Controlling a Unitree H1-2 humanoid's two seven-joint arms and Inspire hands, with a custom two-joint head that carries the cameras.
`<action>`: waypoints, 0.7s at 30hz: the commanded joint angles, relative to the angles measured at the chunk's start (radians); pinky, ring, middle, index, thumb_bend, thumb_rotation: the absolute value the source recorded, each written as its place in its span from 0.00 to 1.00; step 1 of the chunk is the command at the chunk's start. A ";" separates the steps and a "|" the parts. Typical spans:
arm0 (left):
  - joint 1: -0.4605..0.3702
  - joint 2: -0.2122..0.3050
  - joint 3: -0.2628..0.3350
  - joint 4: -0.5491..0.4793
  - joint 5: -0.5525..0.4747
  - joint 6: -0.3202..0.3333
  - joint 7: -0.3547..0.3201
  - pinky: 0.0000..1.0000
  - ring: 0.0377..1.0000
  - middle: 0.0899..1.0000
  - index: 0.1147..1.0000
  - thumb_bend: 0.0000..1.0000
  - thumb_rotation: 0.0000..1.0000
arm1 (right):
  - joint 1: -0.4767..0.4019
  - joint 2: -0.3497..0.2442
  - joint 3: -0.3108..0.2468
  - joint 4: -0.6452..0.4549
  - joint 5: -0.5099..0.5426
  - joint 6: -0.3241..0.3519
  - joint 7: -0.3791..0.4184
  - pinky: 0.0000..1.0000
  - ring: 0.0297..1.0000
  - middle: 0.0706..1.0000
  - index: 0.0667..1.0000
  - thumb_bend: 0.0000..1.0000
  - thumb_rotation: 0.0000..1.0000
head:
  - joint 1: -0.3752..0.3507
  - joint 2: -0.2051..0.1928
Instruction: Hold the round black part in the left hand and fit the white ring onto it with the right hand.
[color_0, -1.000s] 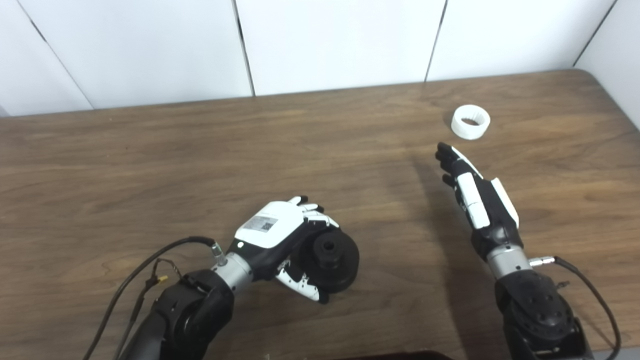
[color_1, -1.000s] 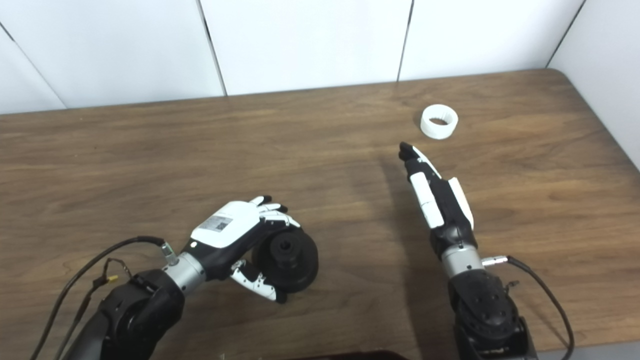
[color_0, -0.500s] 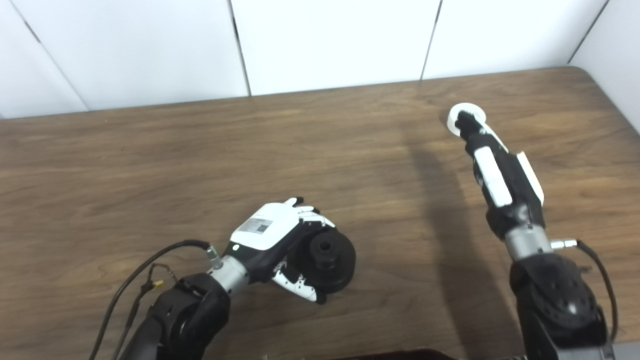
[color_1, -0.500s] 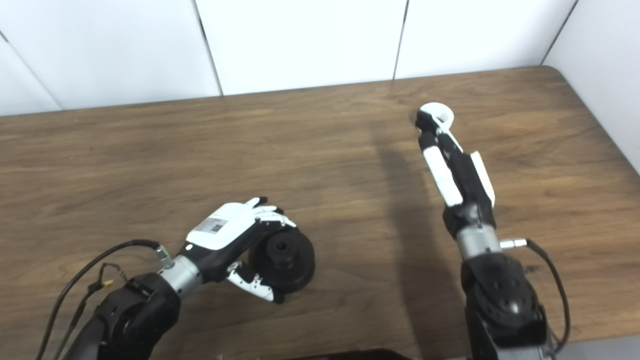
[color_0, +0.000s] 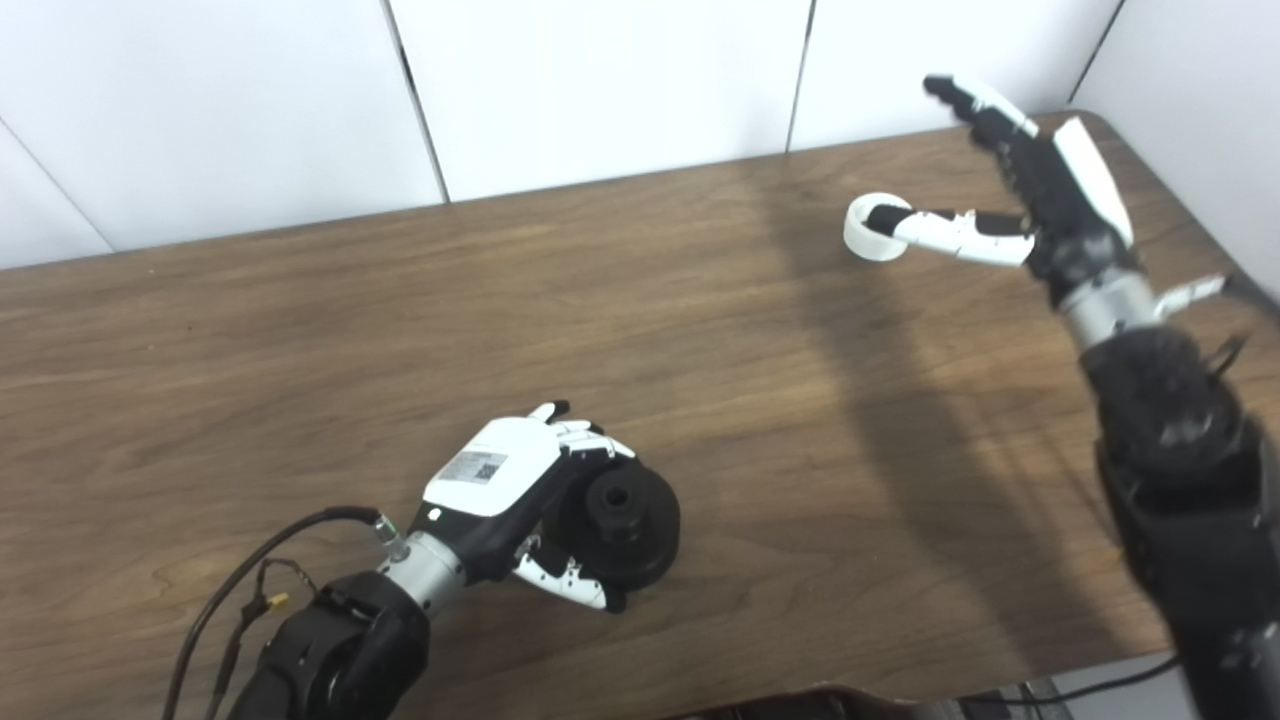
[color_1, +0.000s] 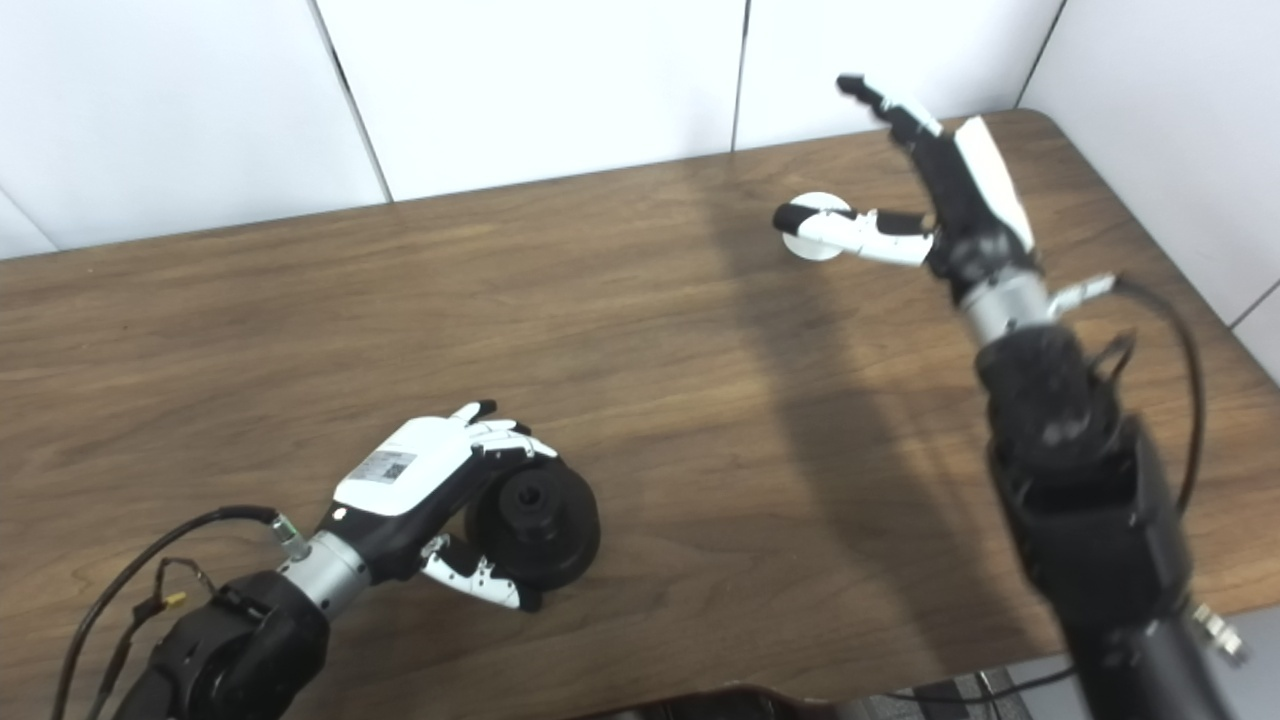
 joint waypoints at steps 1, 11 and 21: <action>0.015 0.022 -0.001 0.009 0.016 -0.010 -0.004 1.00 0.88 0.77 0.42 0.52 0.06 | -0.073 -0.061 0.018 0.024 -0.071 -0.005 0.056 0.86 0.89 0.88 0.87 0.91 0.36 | -0.037 -0.021; 0.038 0.030 0.007 0.042 0.019 -0.051 0.041 0.98 0.87 0.76 0.42 0.52 0.06 | -0.208 -0.110 0.083 0.227 -0.276 -0.005 0.207 0.88 0.97 0.94 0.87 1.00 0.28 | -0.067 -0.125; 0.060 0.035 0.002 0.109 0.040 -0.094 0.111 0.99 0.88 0.78 0.41 0.53 0.06 | -0.298 -0.117 0.119 0.390 -0.302 -0.007 0.238 0.95 0.99 0.96 0.88 1.00 0.26 | -0.045 -0.209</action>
